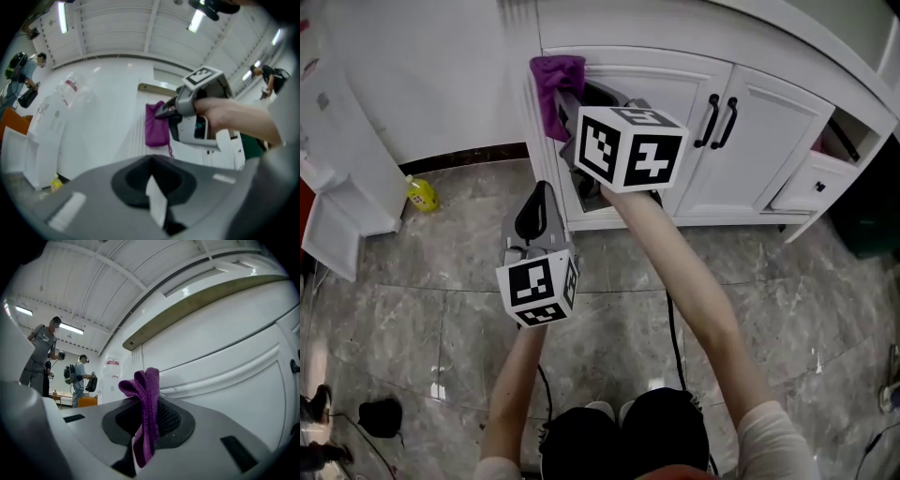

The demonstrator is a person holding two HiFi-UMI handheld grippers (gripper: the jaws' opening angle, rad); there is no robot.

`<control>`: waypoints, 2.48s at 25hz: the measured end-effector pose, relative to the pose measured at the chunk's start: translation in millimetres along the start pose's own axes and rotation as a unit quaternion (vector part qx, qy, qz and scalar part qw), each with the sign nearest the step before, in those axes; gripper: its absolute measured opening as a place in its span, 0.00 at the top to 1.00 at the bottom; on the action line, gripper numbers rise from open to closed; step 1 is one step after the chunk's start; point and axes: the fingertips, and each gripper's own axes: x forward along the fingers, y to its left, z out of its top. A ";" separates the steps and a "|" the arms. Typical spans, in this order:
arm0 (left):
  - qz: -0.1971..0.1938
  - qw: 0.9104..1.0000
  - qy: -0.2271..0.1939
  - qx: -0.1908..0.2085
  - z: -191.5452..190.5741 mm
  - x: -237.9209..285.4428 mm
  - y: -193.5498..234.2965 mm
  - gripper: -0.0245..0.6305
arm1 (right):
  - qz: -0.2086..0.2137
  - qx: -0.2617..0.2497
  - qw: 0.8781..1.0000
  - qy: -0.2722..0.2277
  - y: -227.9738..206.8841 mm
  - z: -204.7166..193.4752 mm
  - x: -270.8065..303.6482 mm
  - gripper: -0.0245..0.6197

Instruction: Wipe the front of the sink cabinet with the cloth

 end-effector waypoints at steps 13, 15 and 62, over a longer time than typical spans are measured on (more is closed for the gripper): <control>-0.016 1.000 -0.002 0.008 10.1 12.1 -24.1 0.96 | -0.081 -0.028 0.996 -0.021 -68.1 26.6 -34.8 0.88; -0.022 1.000 -0.001 0.010 7.5 12.7 -31.4 0.96 | -0.107 -0.030 0.993 -0.027 -91.3 32.7 -51.4 0.88; 0.021 1.000 -0.011 -0.001 -50.5 -27.2 16.9 0.96 | -0.070 -0.072 0.994 -0.036 -42.8 -30.1 -26.5 0.88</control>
